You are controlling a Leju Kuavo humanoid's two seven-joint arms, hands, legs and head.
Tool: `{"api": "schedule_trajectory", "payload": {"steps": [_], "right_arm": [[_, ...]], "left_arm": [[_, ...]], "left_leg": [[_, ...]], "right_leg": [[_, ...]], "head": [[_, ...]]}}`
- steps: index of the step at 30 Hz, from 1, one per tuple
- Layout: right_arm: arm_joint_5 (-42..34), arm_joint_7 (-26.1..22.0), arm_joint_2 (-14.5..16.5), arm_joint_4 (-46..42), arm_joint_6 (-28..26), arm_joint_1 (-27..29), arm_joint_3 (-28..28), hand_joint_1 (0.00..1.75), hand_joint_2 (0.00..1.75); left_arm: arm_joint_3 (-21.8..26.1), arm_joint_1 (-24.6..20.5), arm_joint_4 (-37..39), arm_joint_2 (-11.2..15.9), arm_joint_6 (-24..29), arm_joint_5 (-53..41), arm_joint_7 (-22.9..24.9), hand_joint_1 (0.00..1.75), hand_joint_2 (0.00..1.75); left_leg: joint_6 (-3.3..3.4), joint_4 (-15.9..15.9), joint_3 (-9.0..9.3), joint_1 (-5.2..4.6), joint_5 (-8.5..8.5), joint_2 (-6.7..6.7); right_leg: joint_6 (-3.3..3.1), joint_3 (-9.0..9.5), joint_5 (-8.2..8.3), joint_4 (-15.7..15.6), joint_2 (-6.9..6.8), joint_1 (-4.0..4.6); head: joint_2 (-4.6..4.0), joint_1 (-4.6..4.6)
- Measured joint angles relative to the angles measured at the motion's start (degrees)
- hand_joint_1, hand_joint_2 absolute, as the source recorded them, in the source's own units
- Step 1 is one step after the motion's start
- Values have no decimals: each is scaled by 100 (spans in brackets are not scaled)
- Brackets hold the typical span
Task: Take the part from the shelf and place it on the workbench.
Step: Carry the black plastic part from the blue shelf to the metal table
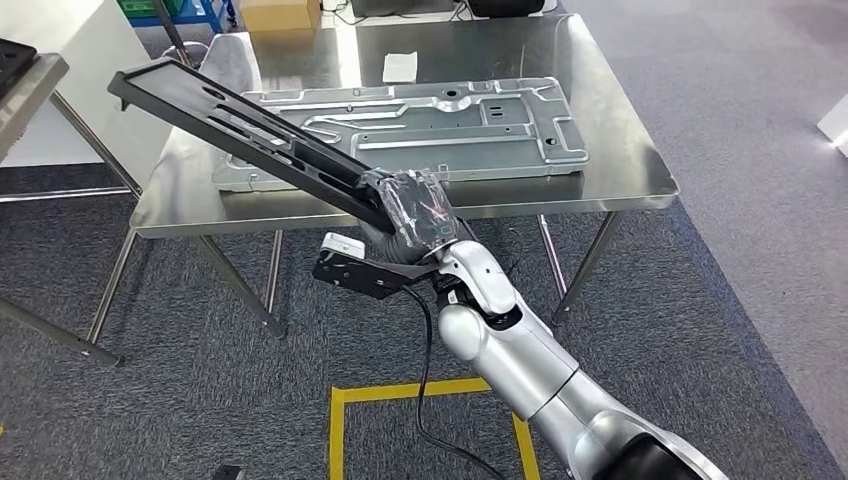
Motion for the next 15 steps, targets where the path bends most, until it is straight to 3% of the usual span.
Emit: {"api": "schedule_trajectory", "payload": {"steps": [2, 5, 6, 8, 10, 11, 12, 13, 15], "right_arm": [[103, 39, 47, 156, -8, -70, 62, 175, 175], [220, 97, 91, 347, -45, -127, 141, 175, 175], [232, 96, 99, 389, -67, -138, 157, 175, 175], [237, 81, 103, 443, -115, -137, 168, 175, 175], [228, 66, 92, 499, -144, -96, 169, 175, 175], [216, 60, 84, 528, -146, -65, 169, 175, 175], [203, 54, 76, 556, -144, -37, 169, 175, 175], [191, 44, 70, 576, -140, -19, 169, 175, 175], [180, 27, 61, 600, -124, -13, 168, 175, 175]], "left_arm": [[4, -2, 0, 4, -6, -41, 8, 0, 0], [8, -21, 0, -1, -14, -75, 15, 0, 0], [9, -32, 0, -5, -16, -80, 14, 0, 0], [13, -46, 0, -13, -19, -91, 13, 0, 0], [18, -42, 0, -13, -19, -116, 15, 0, 0], [20, -35, 0, -13, -19, -131, 16, 0, 0], [21, -29, 0, -14, -19, -143, 17, 0, 0], [21, -25, 0, -15, -19, -154, 17, 0, 0], [22, -25, 0, -20, -21, -172, 18, 0, 0]], "left_leg": [[74, -358, 95, -51, 218, 35], [159, -417, 212, -35, 169, 4], [189, -443, 264, -20, 143, -13], [225, -473, 350, -7, 100, -38], [232, -472, 411, 0, 27, -52], [223, -469, 452, 5, -16, -63], [209, -464, 505, 13, -66, -74], [193, -459, 568, 20, -119, -84], [145, -450, 691, 23, -233, -94]], "right_leg": [[51, 59, -81, 21, -3, 14], [132, 53, -108, 213, -26, 15], [164, -28, -135, 374, -31, 8], [242, -356, -315, 890, -30, -27], [304, -824, -568, 1457, -31, -80], [323, -993, -610, 1574, -33, -101], [333, -1079, -535, 1514, -33, -117], [336, -1067, -330, 1270, -34, -129], [315, -906, 262, 542, -35, -131]], "head": [[0, -4], [1, -13], [1, -2], [0, 23], [0, 35], [1, 35], [1, 36], [1, 37], [1, 34]]}}
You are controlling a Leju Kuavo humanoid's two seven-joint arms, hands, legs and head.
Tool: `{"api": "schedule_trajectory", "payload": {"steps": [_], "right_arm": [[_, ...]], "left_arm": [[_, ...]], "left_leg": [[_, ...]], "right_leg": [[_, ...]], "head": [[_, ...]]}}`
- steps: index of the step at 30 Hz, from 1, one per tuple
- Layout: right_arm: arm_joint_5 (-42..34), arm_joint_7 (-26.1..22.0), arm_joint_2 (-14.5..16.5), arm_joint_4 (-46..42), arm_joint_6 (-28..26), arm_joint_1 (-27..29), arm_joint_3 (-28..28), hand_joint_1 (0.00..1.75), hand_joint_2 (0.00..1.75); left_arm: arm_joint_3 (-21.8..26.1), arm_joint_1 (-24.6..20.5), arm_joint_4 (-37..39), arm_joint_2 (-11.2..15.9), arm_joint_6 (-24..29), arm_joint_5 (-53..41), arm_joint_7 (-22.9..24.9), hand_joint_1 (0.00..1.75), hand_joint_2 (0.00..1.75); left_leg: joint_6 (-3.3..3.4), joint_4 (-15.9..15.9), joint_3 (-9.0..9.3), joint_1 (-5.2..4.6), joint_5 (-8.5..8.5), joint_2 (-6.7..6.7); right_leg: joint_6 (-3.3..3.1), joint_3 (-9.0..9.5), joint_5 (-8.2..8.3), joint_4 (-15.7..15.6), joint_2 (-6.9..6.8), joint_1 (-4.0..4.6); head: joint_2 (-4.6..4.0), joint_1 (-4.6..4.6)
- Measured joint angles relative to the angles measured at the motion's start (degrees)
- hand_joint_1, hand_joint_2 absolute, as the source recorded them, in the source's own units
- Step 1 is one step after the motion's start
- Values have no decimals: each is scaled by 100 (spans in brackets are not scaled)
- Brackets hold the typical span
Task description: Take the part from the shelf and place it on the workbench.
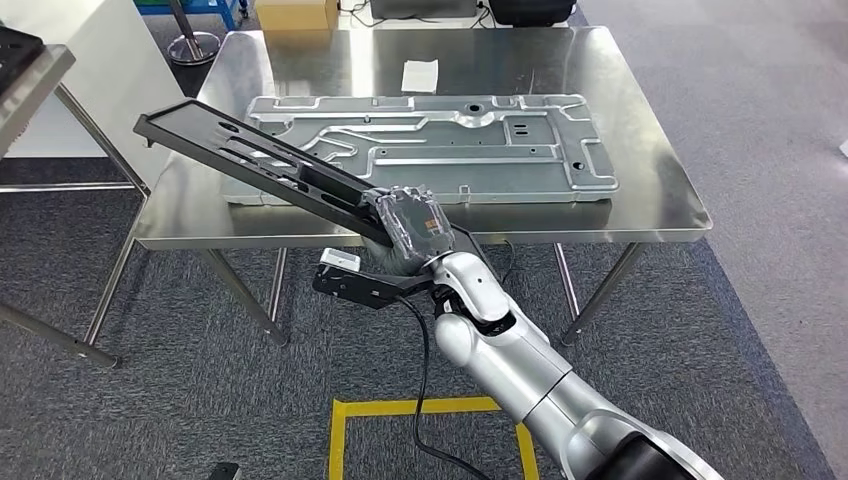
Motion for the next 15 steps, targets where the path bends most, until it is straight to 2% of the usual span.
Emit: {"api": "schedule_trajectory", "payload": {"steps": [1, 2, 4, 6, 7, 8, 10, 11, 12, 13, 14, 15], "right_arm": [[-2, -5, -5, 9, 19, -7, -1, 175, 175], [-2, -7, -10, 16, 39, -14, -1, 175, 175], [1, 1, -12, 32, 79, -30, -2, 175, 175], [17, 25, -1, 43, 110, -54, -2, 175, 175], [34, 37, 7, 50, 129, -75, -2, 175, 175], [59, 54, 13, 59, 145, -94, -2, 175, 175], [132, 99, 17, 94, 172, -119, -2, 175, 175], [181, 129, 17, 119, 182, -121, -2, 175, 175], [237, 161, 19, 148, 193, -125, -2, 175, 175], [304, 189, 22, 179, 208, -136, -2, 175, 175], [376, 215, 28, 210, 223, -157, -2, 175, 175], [458, 237, 34, 244, 240, -191, -2, 175, 175]], "left_arm": [[1, -7, 0, -2, -4, -7, 0, 0, 0], [1, -12, 0, -3, -9, -10, 0, 0, 0], [2, -17, 0, -4, -22, -17, -1, 0, 0], [2, -18, 0, -8, -34, -44, -3, 0, 0], [2, -24, 0, -11, -43, -64, -3, 0, 0], [3, -29, 0, -14, -50, -86, -3, 0, 0], [5, -25, 0, -15, -59, -121, -2, 0, 0], [7, -17, 0, -14, -59, -138, -1, 0, 0], [8, -9, 0, -14, -59, -160, 1, 0, 0], [9, -6, 0, -14, -59, -183, 1, 0, 0], [10, -4, 0, -14, -59, -211, 2, 0, 0], [14, -2, 1, -14, -59, -242, 2, 0, 0]], "left_leg": [[-34, 0, 42, -3, -50, -3], [-76, -8, 74, -6, -92, -7], [-158, 5, 125, -6, -128, -13], [-215, 186, 90, 7, -152, 10], [-239, 421, -30, 14, -200, 26], [-258, 756, -225, 19, -285, 42], [-293, 1453, -698, 20, -558, 50], [-300, 1625, -868, 20, -659, 51], [-299, 1617, -958, 20, -667, 52], [-288, 1415, -955, 20, -540, 54], [-269, 1060, -882, 20, -278, 58], [-244, 658, -805, 16, 53, 67]], "right_leg": [[-26, 68, 183, -260, 1, 11], [-60, 104, 291, -407, 3, 24], [-143, 153, 268, -456, 12, 41], [-222, 259, 240, -496, 16, 26], [-255, 322, 212, -510, 16, 18], [-281, 378, 173, -521, 12, 16], [-308, 478, 80, -523, 11, 26], [-310, 536, 28, -522, 14, 32], [-307, 604, -27, -520, 18, 35], [-300, 682, -87, -520, 22, 37], [-289, 766, -151, -520, 24, 38], [-272, 840, -216, -512, 25, 44]], "head": [[0, -2], [0, -7], [0, -11], [0, -17], [-1, -31], [-1, -41], [-1, -62], [0, -63], [0, -62], [0, -62], [0, -63], [-1, -61]]}}
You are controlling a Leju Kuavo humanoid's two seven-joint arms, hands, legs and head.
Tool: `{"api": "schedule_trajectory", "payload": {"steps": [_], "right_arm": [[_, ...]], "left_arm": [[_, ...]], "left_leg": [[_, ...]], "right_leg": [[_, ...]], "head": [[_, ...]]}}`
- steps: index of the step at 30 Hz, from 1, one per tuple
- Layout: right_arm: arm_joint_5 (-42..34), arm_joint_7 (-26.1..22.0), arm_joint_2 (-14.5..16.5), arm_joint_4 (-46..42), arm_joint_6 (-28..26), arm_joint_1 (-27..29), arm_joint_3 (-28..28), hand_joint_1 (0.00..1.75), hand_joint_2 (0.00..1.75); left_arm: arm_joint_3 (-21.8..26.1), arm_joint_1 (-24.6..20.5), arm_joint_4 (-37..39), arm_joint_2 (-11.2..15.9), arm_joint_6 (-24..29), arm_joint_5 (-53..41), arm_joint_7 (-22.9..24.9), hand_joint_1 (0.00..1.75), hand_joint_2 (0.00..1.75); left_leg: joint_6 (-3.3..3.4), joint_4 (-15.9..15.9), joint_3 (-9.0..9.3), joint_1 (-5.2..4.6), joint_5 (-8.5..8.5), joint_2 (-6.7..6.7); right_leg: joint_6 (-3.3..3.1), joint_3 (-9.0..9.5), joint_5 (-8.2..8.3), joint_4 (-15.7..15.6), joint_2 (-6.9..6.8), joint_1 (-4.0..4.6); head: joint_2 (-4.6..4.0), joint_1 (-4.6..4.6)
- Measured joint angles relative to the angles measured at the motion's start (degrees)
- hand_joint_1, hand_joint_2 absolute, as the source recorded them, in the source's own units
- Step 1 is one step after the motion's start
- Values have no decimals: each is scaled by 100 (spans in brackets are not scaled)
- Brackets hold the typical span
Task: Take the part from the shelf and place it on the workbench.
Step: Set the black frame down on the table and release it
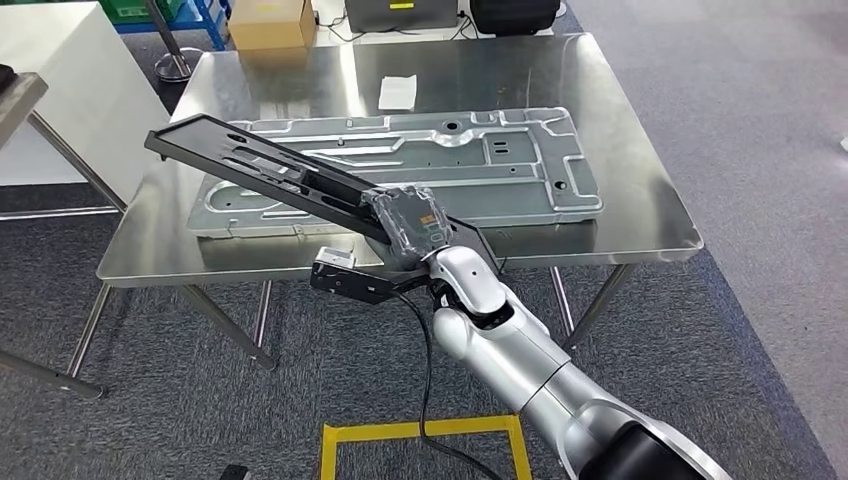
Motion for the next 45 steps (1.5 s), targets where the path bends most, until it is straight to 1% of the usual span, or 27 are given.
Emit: {"api": "schedule_trajectory", "payload": {"steps": [2, 6, 8, 10, 12, 13, 14, 16, 17, 18, 20, 22, 24, 25, 27, 28, 29, 31, 32, 33, 36, 38, 41, 42, 43, 44, 45], "right_arm": [[189, 45, 25, 69, 42, -92, 3, 175, 175], [659, 165, 131, 191, 165, -260, 74, 175, 175], [890, 207, 197, 267, 249, -371, 173, 175, 175], [1088, 225, 229, 373, 361, -441, 292, 175, 175], [1263, 221, 246, 501, 481, -454, 424, 175, 175], [1335, 208, 257, 557, 530, -456, 489, 175, 175], [1392, 188, 269, 607, 572, -460, 549, 175, 175], [1463, 126, 292, 685, 633, -473, 650, 175, 175], [1486, 97, 307, 720, 663, -482, 697, 175, 175], [1504, 74, 322, 752, 692, -485, 741, 175, 175], [1526, 53, 366, 804, 743, -492, 815, 175, 175], [1532, 50, 404, 845, 780, -509, 878, 175, 175], [1531, 47, 434, 879, 807, -533, 942, 175, 175], [1531, 43, 443, 899, 817, -535, 975, 175, 175], [1530, 35, 446, 944, 830, -517, 1032, 175, 175], [1530, 33, 446, 967, 832, -509, 1055, 175, 175], [1530, 37, 447, 985, 829, -505, 1071, 175, 175], [1529, 48, 449, 1012, 814, -508, 1100, 175, 175], [1525, 55, 451, 1025, 801, -516, 1116, 175, 175], [1520, 59, 452, 1038, 790, -522, 1132, 175, 175], [1511, 65, 461, 1067, 766, -538, 1172, 175, 175], [1507, 67, 467, 1078, 751, -554, 1183, 175, 175], [1494, 65, 459, 1115, 728, -562, 1192, 175, 175], [1491, 64, 453, 1134, 726, -559, 1196, 175, 175], [1487, 63, 449, 1154, 725, -556, 1199, 175, 175], [1483, 63, 445, 1172, 722, -556, 1202, 175, 175], [1478, 64, 444, 1186, 720, -556, 1202, 175, 175]], "left_arm": [[11, -8, 1, 0, 0, -58, 7, 0, 0], [19, -31, 2, -4, -1, -161, 32, 0, 0], [19, -66, 2, -9, -3, -198, 43, 0, 0], [19, -99, 2, -9, -9, -239, 55, 0, 0], [19, -109, 2, -9, -21, -278, 69, 0, 0], [19, -110, 2, -9, -29, -289, 75, 0, 0], [19, -112, 2, -11, -37, -302, 79, 0, 0], [19, -114, 6, -35, -53, -338, 89, 0, 0], [20, -123, 9, -48, -58, -355, 94, 0, 0], [21, -130, 11, -60, -61, -365, 99, 0, 0], [23, -144, 12, -58, -61, -369, 103, 0, 0], [25, -149, 11, -53, -62, -368, 102, 0, 0], [28, -160, 10, -52, -61, -367, 101, 0, 0], [32, -159, 10, -51, -60, -367, 101, 0, 0], [44, -142, 10, -42, -56, -366, 102, 0, 0], [53, -134, 10, -39, -55, -366, 102, 0, 0], [64, -129, 10, -36, -54, -367, 101, 0, 0], [94, -117, 13, -33, -51, -368, 101, 0, 0], [109, -116, 14, -32, -51, -369, 101, 0, 0], [121, -114, 16, -32, -50, -369, 99, 0, 0], [137, -113, 17, -29, -49, -372, 92, 0, 0], [145, -116, 17, -28, -49, -373, 86, 0, 0], [167, -122, 17, -24, -49, -371, 83, 0, 0], [173, -121, 17, -22, -48, -370, 83, 0, 0], [176, -119, 17, -20, -48, -370, 83, 0, 0], [182, -116, 17, -18, -48, -370, 82, 0, 0], [189, -116, 17, -17, -48, -370, 81, 0, 0]], "left_leg": [[71, -521, 115, -30, 393, 13], [240, -647, 237, -34, 385, 2], [301, -676, 339, -14, 339, -2], [328, -679, 431, -15, 251, -13], [325, -677, 558, -17, 142, -41], [320, -677, 633, -22, 85, -56], [314, -677, 714, -30, 26, -67], [290, -684, 836, -43, -85, -83], [263, -693, 873, -46, -133, -90], [230, -692, 899, -45, -159, -97], [155, -677, 937, -48, -180, -100], [102, -441, 870, -43, -201, -75], [54, 163, 549, -16, -350, -51], [26, 501, 325, 1, -496, -45], [-34, 841, -7, 38, -720, -31], [-66, 743, -52, 57, -680, -21], [-97, 460, -11, 79, -488, -11], [-129, -281, 149, 114, 102, 17], [-108, -525, 204, 114, 298, 28], [-67, -641, 220, 108, 403, 34], [85, -655, 272, 94, 372, 17], [164, -680, 371, 100, 314, 8], [226, -690, 511, 84, 189, 0], [230, -690, 565, 77, 142, -8], [229, -689, 629, 70, 91, -17], [224, -689, 702, 63, 36, -25], [216, -690, 780, 56, -22, -31]], "right_leg": [[60, 76, -106, -5, 11, 13], [177, 79, -155, 148, 6, 20], [217, -221, -236, 677, -1, 9], [258, -705, -491, 1374, -3, -5], [271, -1029, -646, 1616, -4, -9], [255, -1066, -553, 1468, -3, -2], [217, -1026, -314, 1146, -4, 13], [104, -871, 331, 379, -2, 70], [56, -814, 547, 119, -2, 98], [21, -786, 651, -15, -1, 121], [-27, -711, 623, -87, -4, 115], [-77, -566, 592, -164, -7, 77], [-108, -429, 525, -206, -8, 55], [-114, -376, 476, -208, -7, 50], [-93, -254, 362, -199, 2, 35], [-72, -182, 297, -188, 7, 22], [-45, -105, 226, -171, 10, 6], [22, 20, 78, -118, 13, -12], [62, 45, 19, -97, 16, -8], [102, 58, -23, -83, 19, -1], [199, 56, -60, 4, 17, 0], [248, -162, -116, 428, 7, -17], [297, -878, -480, 1437, 3, -26], [299, -1052, -552, 1577, 3, -26], [290, -1133, -512, 1531, 3, -24], [268, -1122, -344, 1302, 3, -18], [229, -1038, -54, 935, 2, -5]], "head": [[0, 3], [1, 15], [1, 33], [1, 51], [1, 54], [1, 56], [1, 56], [1, 50], [0, 51], [1, 50], [1, 56], [1, 34], [0, 5], [0, -7], [1, -6], [1, -7], [1, -6], [0, -10], [0, -13], [0, -17], [1, -16], [1, -3], [1, 7], [1, 7], [1, 7], [1, 8], [1, 10]]}}
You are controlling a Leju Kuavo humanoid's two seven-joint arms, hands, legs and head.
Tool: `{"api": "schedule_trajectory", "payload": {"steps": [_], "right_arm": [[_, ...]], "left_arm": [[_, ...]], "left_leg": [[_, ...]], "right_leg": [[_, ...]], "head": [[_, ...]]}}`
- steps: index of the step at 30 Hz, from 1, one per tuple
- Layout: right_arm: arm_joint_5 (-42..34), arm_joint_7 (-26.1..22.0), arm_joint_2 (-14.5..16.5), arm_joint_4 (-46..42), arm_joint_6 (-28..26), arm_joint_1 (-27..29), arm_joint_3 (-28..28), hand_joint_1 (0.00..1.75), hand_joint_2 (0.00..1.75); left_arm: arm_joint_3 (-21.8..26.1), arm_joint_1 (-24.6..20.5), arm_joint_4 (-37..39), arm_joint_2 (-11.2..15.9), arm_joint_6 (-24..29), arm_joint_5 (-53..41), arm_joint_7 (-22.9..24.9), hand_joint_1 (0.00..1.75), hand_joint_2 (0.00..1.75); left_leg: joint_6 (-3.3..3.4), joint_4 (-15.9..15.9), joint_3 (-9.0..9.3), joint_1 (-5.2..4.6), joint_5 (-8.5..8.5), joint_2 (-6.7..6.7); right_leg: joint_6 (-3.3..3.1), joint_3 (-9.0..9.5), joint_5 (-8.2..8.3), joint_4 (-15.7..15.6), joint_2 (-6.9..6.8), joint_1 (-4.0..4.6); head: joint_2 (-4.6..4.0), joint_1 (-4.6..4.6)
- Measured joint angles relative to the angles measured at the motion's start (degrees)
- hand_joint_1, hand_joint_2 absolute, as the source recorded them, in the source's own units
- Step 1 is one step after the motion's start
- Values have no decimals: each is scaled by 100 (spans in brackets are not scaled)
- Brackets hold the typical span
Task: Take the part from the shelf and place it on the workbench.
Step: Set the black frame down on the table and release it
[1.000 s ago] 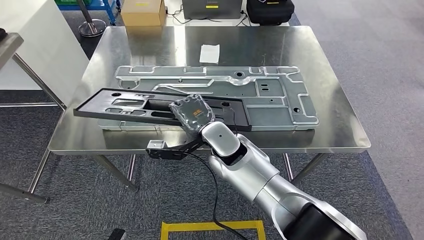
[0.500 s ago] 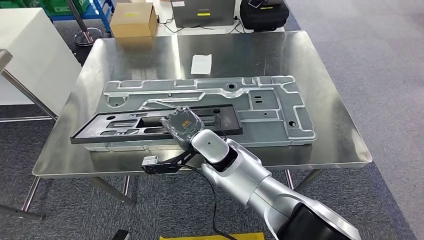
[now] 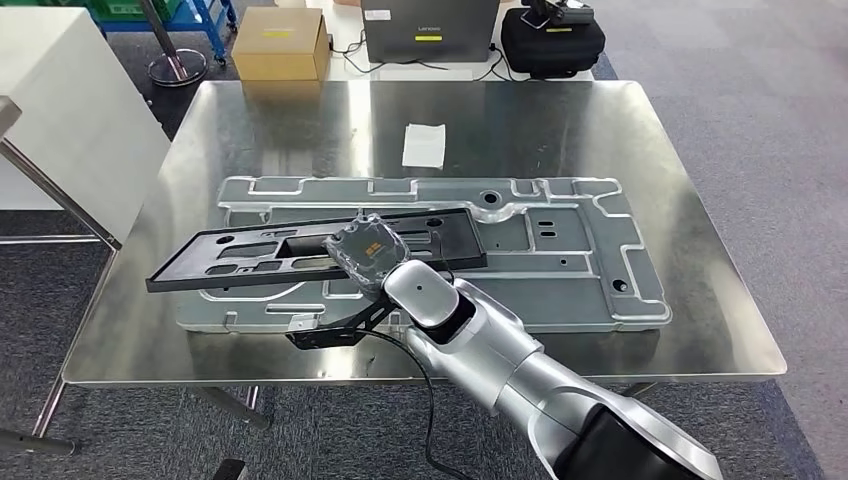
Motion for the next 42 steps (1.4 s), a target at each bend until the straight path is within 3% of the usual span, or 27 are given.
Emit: {"api": "schedule_trajectory", "payload": {"steps": [1, 3, 7, 8, 10, 12, 13, 14, 15, 16, 17, 19, 23, 24, 26, 27, 28, 29, 31, 33, 35, 38, 39, 42], "right_arm": [[-6, 1, -2, 13, -5, 0, 0, 175, 175], [-27, -4, -7, 33, -22, -4, 0, 175, 175], [-64, -8, -4, 55, -48, -12, 0, 175, 175], [-73, -7, 0, 59, -54, -20, 0, 175, 175], [-90, -7, 5, 72, -75, -32, 0, 175, 175], [-102, -13, 4, 103, -101, -18, -1, 87, 87], [-105, -18, 3, 125, -114, -8, -2, 44, 44], [-105, -24, 3, 145, -134, 0, -7, 0, 0], [-105, -31, 4, 162, -155, 2, -13, 0, 0], [-107, -37, 4, 178, -173, 0, -18, 0, 0], [-109, -45, 3, 193, -188, -3, -22, 0, 0], [-121, -66, 0, 225, -200, 4, -28, 0, 0], [-134, -98, 0, 276, -210, 9, -54, 0, 0], [-136, -100, -1, 282, -212, 6, -62, 0, 0], [-140, -102, -8, 301, -215, 14, -71, 0, 0], [-140, -105, -15, 314, -215, 23, -72, 0, 0], [-140, -108, -22, 328, -215, 31, -72, 0, 0], [-140, -111, -28, 341, -215, 35, -72, 0, 0], [-142, -114, -30, 354, -215, 32, -74, 0, 0], [-142, -115, -27, 356, -216, 22, -80, 0, 0], [-142, -116, -25, 360, -216, 18, -83, 0, 0], [-150, -123, -15, 370, -213, 14, -99, 0, 0], [-155, -129, -8, 371, -211, 9, -111, 0, 0], [-162, -163, 2, 381, -184, 18, -140, 0, 0]], "left_arm": [[8, 1, 1, -3, 0, 0, -2, 0, 0], [28, -5, 2, -10, 0, -1, -9, 0, 0], [66, -13, 1, -5, 0, -11, -13, 0, 0], [71, -18, 1, -3, -2, -13, -13, 0, 0], [79, -23, 2, 2, -5, -12, -15, 0, 0], [88, -12, 2, 13, 2, -14, -25, 0, 87], [90, -5, 2, 18, 20, -25, -33, 0, 131], [91, -1, 2, 21, 47, -46, -44, 0, 175], [92, 0, 2, 22, 78, -73, -55, 0, 175], [92, -1, 2, 22, 106, -98, -63, 0, 131], [92, -6, 2, 21, 122, -113, -73, 0, 87], [94, -11, 2, 21, 122, -104, -101, 0, 0], [112, -6, 2, 17, 94, -78, -166, 0, 0], [115, -14, 2, 15, 91, -78, -175, 0, 0], [121, -24, 2, 16, 89, -79, -185, 0, 0], [125, -24, 2, 16, 88, -79, -186, 0, 0], [127, -23, 2, 17, 87, -79, -186, 0, 0], [129, -22, 2, 17, 87, -79, -186, 0, 0], [131, -23, 2, 16, 87, -79, -186, 0, 0], [132, -24, 2, 13, 86, -79, -186, 0, 0], [136, -23, 2, 11, 80, -79, -186, 0, 0], [155, -25, 2, 15, 54, -78, -191, 0, 0], [167, -25, 2, 17, 43, -77, -193, 0, 0], [215, -7, 2, 21, 26, -75, -197, 0, 0]], "left_leg": [[-16, 2, 75, -9, -57, -4], [-77, -16, 158, -21, -149, -15], [-213, 97, 206, -17, -224, 0], [-234, 280, 125, -11, -290, 10], [-274, 942, -247, -2, -539, 21], [-316, 1494, -646, 3, -743, 21], [-325, 1523, -739, 3, -693, 22], [-329, 1339, -732, 3, -508, 23], [-325, 976, -635, 4, -220, 24], [-312, 614, -522, 1, 19, 25], [-289, 295, -439, -14, 149, 29], [-199, 85, -392, -47, 206, 29], [-40, 25, -336, -19, 260, 31], [-12, 6, -316, -4, 260, 35], [27, 2, -300, -9, 242, 37], [34, 5, -297, -10, 235, 37], [36, 9, -292, -10, 226, 35], [33, 14, -284, -11, 216, 31], [13, 24, -254, -14, 190, 19], [-29, 36, -240, -36, 166, 10], [-87, 28, -238, -50, 160, 10], [-179, 123, -263, -40, 63, 20], [-204, 324, -346, -33, -69, 22], [-265, 1396, -837, -10, -566, 25]], "right_leg": [[-49, 97, 316, -390, 1, 25], [-135, 230, 674, -888, 1, 73], [-254, 383, 677, -1029, 13, 66], [-282, 442, 659, -1052, 14, 52], [-327, 527, 601, -1073, 12, 43], [-338, 585, 530, -1064, 21, 52], [-336, 617, 492, -1053, 30, 53], [-326, 655, 450, -1037, 39, 52], [-312, 697, 404, -1015, 45, 48], [-291, 731, 361, -999, 47, 45], [-269, 745, 329, -977, 49, 46], [-208, 728, 288, -953, 51, 54], [-73, 669, 118, -768, 39, 62], [-41, 560, -23, -525, 33, 56], [6, 171, -359, 231, 26, 29], [22, -14, -450, 548, 25, 14], [31, -122, -437, 696, 21, 2], [29, -111, -305, 609, 17, -6], [-22, 202, 138, -112, 7, -1], [-85, 512, 390, -780, 0, 26], [-113, 580, 394, -942, 5, 53], [-180, 632, 437, -1028, 5, 8], [-206, 656, 450, -1060, -3, -12], [-238, 670, 443, -1066, -14, -9]], "head": [[-1, 2], [-1, 1], [0, -7], [-1, -13], [-1, -28], [0, -33], [0, -32], [0, -33], [0, -33], [0, -30], [0, -32], [0, -34], [0, -19], [0, -8], [0, 13], [0, 13], [0, 14], [0, 14], [0, 16], [0, 14], [0, 12], [-1, 2], [0, -11], [0, -37]]}}
